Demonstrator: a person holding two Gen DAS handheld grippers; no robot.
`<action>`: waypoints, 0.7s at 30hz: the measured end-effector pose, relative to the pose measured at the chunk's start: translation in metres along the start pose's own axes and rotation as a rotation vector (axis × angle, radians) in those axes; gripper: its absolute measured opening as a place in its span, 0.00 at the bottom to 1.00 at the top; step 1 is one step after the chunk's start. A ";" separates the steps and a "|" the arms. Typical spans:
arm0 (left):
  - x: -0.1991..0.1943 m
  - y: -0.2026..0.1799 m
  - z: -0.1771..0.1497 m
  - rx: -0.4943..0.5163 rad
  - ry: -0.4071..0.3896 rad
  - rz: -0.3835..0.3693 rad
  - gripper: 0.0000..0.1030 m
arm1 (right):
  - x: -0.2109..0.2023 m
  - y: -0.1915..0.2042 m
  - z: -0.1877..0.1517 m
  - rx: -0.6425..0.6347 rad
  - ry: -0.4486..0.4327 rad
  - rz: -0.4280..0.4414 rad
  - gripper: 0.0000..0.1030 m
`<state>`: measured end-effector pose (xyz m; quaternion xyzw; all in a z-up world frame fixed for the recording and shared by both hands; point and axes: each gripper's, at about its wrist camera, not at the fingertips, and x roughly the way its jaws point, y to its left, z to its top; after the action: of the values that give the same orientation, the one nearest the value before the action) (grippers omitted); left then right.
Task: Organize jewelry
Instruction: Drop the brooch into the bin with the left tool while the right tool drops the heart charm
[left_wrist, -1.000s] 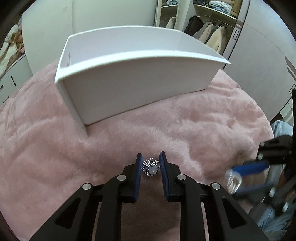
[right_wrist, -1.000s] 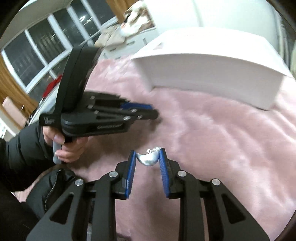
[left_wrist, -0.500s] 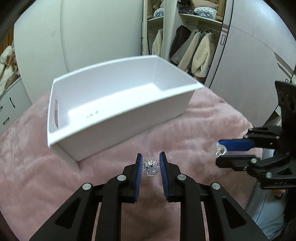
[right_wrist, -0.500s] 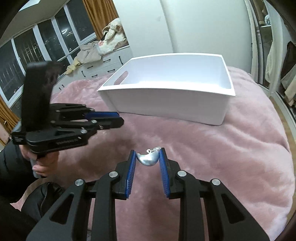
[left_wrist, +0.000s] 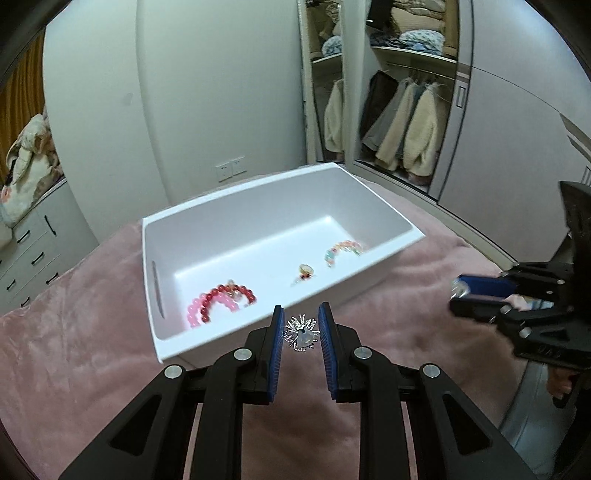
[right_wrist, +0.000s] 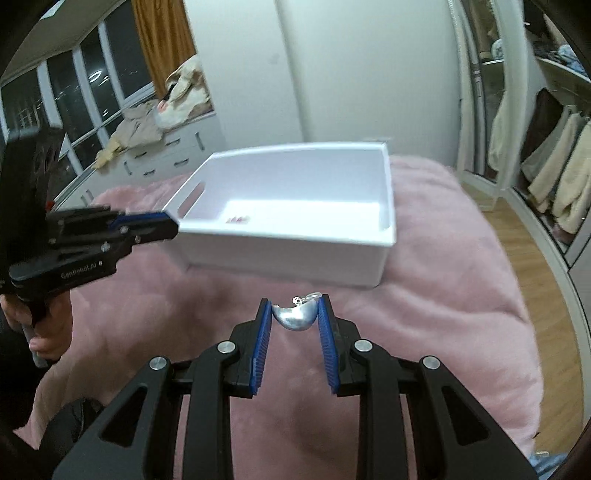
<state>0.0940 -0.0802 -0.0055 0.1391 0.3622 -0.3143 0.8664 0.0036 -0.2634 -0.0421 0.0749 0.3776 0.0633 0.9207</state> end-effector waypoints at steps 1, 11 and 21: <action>0.001 0.002 0.002 -0.004 -0.001 0.005 0.23 | -0.002 -0.003 0.004 0.010 -0.009 -0.012 0.25; 0.016 0.020 0.022 -0.025 0.002 0.041 0.23 | 0.003 -0.029 0.038 0.051 -0.055 -0.075 0.25; 0.047 0.035 0.046 -0.038 0.023 0.067 0.23 | 0.030 -0.036 0.074 0.031 -0.049 -0.100 0.25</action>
<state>0.1670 -0.0959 -0.0065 0.1384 0.3732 -0.2767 0.8746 0.0792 -0.3001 -0.0175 0.0716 0.3594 0.0095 0.9304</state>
